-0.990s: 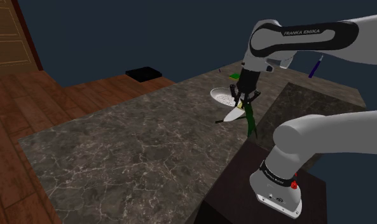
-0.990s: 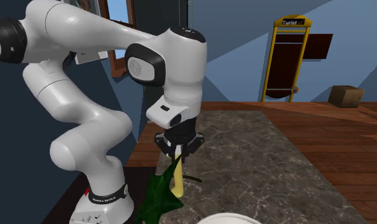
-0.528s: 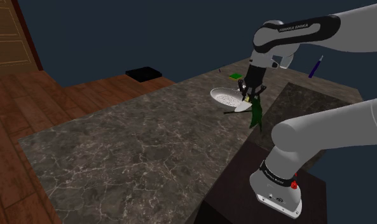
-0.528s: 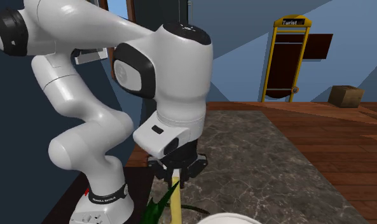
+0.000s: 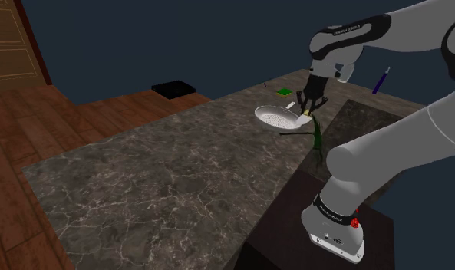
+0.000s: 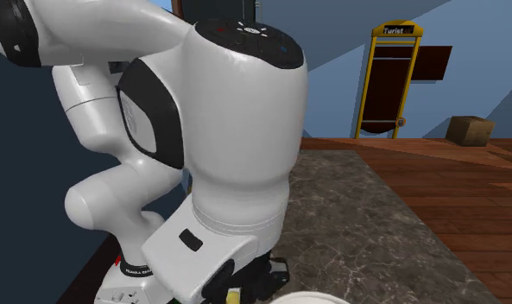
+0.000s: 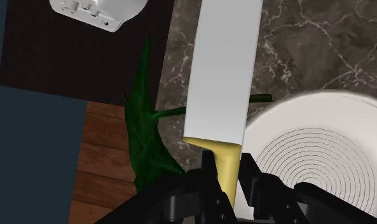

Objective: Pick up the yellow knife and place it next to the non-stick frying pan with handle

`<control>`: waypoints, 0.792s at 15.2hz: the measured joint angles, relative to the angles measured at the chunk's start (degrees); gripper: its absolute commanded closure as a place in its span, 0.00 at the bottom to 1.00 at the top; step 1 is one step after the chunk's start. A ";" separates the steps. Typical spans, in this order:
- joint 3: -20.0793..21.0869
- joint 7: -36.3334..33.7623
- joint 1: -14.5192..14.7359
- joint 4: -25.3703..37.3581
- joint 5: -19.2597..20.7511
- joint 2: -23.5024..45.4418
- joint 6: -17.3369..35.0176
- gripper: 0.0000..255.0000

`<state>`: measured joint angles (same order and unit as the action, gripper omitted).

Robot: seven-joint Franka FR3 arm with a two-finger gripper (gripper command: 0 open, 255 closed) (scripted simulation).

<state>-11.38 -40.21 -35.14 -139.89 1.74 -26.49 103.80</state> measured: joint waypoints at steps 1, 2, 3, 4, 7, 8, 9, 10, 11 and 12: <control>-0.80 1.04 -0.33 0.65 0.32 1.30 0.61 1.00; -1.91 2.49 -0.78 2.31 0.71 3.11 0.70 1.00; -2.82 3.75 -1.02 4.40 0.80 5.29 0.78 1.00; -3.58 4.86 -1.27 5.96 0.89 6.91 0.82 1.00; -5.98 8.53 -2.04 11.94 0.66 12.53 0.34 1.00; -6.77 9.83 -2.38 13.98 0.58 14.20 -0.11 1.00; -7.35 10.82 -2.60 15.41 0.34 15.79 0.00 1.00; -8.37 12.51 -3.10 17.64 0.05 18.09 0.01 1.00; -8.96 13.68 -3.32 20.04 -0.48 20.36 -0.26 1.00; -9.55 14.90 -3.66 22.43 -0.93 22.31 -0.83 1.00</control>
<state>-20.92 -25.31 -38.80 -117.46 0.81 -4.18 102.97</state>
